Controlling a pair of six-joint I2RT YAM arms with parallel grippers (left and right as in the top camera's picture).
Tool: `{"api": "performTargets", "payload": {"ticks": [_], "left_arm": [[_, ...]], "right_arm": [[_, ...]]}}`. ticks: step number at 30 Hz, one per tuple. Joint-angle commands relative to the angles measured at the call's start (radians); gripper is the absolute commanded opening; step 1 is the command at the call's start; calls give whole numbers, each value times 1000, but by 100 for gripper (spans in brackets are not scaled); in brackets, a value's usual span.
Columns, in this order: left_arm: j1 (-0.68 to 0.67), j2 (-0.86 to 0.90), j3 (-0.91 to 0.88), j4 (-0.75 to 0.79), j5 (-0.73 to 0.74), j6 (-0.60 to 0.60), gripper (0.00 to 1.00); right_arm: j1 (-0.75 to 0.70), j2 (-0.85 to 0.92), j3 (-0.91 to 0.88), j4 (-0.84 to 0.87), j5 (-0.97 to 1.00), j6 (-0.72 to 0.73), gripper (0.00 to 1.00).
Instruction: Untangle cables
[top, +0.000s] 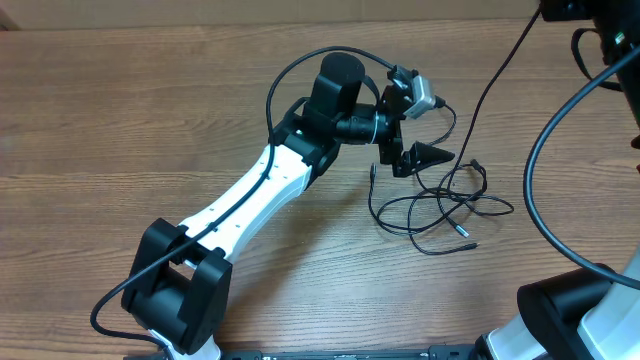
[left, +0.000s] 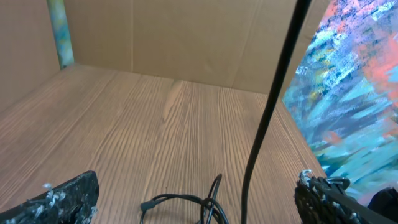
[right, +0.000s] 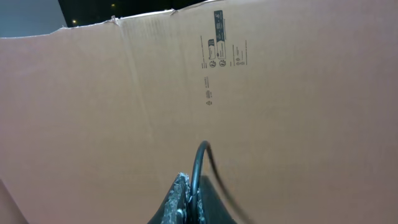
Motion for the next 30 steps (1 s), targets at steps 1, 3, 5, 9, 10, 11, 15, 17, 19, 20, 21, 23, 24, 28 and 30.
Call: {"api": "performTargets", "payload": {"ticks": [1, 3, 5, 9, 10, 11, 15, 17, 19, 20, 21, 23, 24, 28, 30], "left_arm": [[-39, 7, 11, 17, -35, 2, 99], [-71, 7, 11, 19, -82, 2, 98], [-95, 7, 11, 18, -92, 27, 95], [-124, 7, 11, 18, -163, 28, 47], [-124, 7, 11, 18, -168, 28, 47], [-124, 8, 11, 18, -169, 28, 49], [-125, 43, 11, -18, -179, 26, 4], [-125, 73, 11, -20, -136, 8, 4], [-112, 70, 12, -21, -130, -45, 4], [-90, 58, 16, -21, -130, -86, 4], [-50, 39, 30, -37, -130, -138, 4], [19, -1, 77, -123, -129, -167, 4], [75, -40, 144, -251, -145, -153, 4], [186, -113, 480, -710, -328, -28, 4], [204, -115, 697, -893, -425, -5, 4]], "right_arm": [[6, -13, 13, 0, 0, -4, 4], [6, -13, 13, -10, 0, -4, 4], [6, -13, 13, -13, 0, -4, 4], [6, -13, 13, -21, 0, -4, 4], [6, -13, 13, -25, 0, -4, 4], [6, -13, 13, -27, 0, -4, 4], [6, -14, 13, -36, 0, -4, 4], [6, -16, 13, -40, 0, -4, 4], [6, -18, 13, -47, 0, -4, 4], [6, -21, 13, -51, 0, -4, 4], [6, -22, 13, -55, 0, -4, 4], [5, -24, 13, -57, 0, -4, 4], [0, -24, 13, -58, 0, -4, 4], [-19, -23, 9, -90, 0, -3, 4], [-19, -22, 0, -113, 0, -2, 4]]}}
